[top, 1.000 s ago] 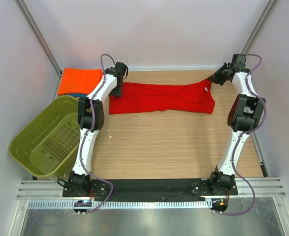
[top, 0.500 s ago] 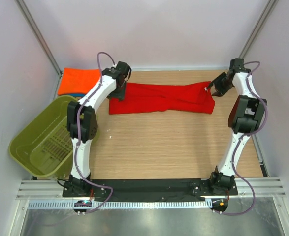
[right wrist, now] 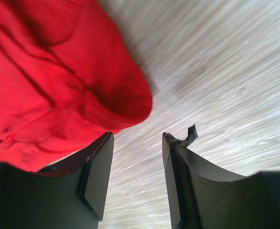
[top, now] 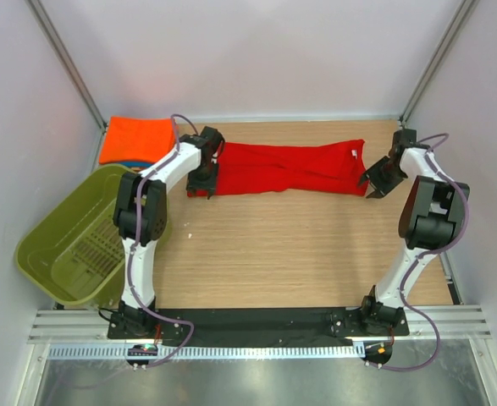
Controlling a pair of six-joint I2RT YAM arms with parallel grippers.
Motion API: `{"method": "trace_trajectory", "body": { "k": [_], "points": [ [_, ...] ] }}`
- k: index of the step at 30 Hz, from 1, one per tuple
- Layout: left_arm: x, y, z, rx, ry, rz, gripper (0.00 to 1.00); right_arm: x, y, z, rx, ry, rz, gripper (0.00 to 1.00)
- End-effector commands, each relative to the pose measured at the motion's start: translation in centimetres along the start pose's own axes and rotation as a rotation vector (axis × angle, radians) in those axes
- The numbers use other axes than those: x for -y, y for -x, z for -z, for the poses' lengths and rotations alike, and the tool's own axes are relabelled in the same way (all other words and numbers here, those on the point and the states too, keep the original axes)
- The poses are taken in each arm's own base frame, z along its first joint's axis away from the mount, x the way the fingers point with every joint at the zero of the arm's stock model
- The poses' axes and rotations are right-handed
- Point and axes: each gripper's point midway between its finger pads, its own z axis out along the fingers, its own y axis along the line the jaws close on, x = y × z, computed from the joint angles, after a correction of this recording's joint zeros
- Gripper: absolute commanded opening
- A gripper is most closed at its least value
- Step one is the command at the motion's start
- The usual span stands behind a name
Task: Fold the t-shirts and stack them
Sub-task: Fold the tshirt
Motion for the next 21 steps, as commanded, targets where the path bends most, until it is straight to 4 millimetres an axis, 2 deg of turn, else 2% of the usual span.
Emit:
{"method": "trace_trajectory", "body": {
  "k": [1, 9, 13, 15, 16, 18, 19, 20, 21],
  "points": [
    [0.0, 1.1, -1.2, 0.026, 0.012, -0.013, 0.47, -0.7, 1.0, 0.6, 0.06, 0.054, -0.067, 0.51],
    [-1.2, 1.5, -2.7, 0.035, 0.1, -0.024, 0.5, -0.9, 1.8, -0.9, 0.133, 0.089, -0.143, 0.51],
    [-1.3, 1.6, -3.2, 0.029, 0.116, -0.031, 0.49, -0.1, 2.7, -1.7, 0.179, 0.057, -0.146, 0.5],
    [-1.6, 1.3, -3.5, 0.013, 0.129, -0.041, 0.44, 0.3, 2.9, -1.8, 0.197, 0.037, -0.128, 0.47],
    [-1.9, 1.3, -3.6, 0.011, 0.146, -0.046, 0.4, 0.6, 3.1, -1.8, 0.203, 0.028, -0.126, 0.42],
    [-2.2, 0.9, -3.8, -0.011, 0.162, -0.055, 0.23, 1.1, 3.1, -1.9, 0.209, 0.01, -0.105, 0.35],
    [-2.3, 0.8, -3.7, -0.015, 0.171, -0.059, 0.1, 2.0, 3.6, -1.9, 0.239, -0.035, -0.103, 0.26],
    [-2.4, 0.8, -3.7, -0.017, 0.174, -0.061, 0.04, 2.3, 4.0, -1.8, 0.249, -0.05, -0.098, 0.2],
    [-2.5, 0.6, -3.5, -0.024, 0.177, -0.063, 0.0, 2.8, 4.3, -1.7, 0.264, -0.072, -0.087, 0.07]
  ]
}}
